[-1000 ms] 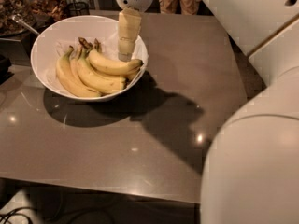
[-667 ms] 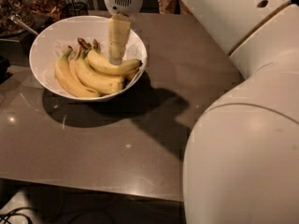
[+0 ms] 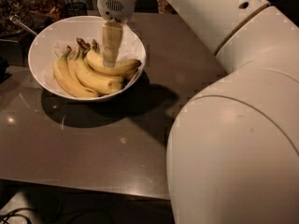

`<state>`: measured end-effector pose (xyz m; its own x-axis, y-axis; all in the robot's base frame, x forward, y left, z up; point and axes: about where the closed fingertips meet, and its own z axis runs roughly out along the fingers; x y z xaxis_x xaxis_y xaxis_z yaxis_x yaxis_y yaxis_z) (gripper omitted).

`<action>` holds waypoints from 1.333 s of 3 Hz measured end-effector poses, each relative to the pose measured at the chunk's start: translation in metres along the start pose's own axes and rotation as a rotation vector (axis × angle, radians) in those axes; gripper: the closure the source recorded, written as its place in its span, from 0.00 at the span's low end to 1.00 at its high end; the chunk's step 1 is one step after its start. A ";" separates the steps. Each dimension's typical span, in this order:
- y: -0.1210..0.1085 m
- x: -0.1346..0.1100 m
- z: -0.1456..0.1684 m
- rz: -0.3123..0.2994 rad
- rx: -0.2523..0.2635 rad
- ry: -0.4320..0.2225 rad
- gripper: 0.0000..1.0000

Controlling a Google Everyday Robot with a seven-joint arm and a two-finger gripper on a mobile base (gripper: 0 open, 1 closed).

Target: Pick banana from white bowl

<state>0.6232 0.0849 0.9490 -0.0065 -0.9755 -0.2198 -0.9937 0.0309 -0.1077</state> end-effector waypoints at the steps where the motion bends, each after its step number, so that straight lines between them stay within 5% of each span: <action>1: 0.000 -0.004 0.007 0.001 -0.028 -0.017 0.34; 4: 0.005 -0.016 0.033 0.013 -0.126 -0.075 0.34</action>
Offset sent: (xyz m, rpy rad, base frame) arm -0.0195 -0.0057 -0.0208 -0.0263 0.1785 0.0319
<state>0.6225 0.1078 0.9203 -0.0156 -0.9562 -0.2923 -0.9998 0.0110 0.0174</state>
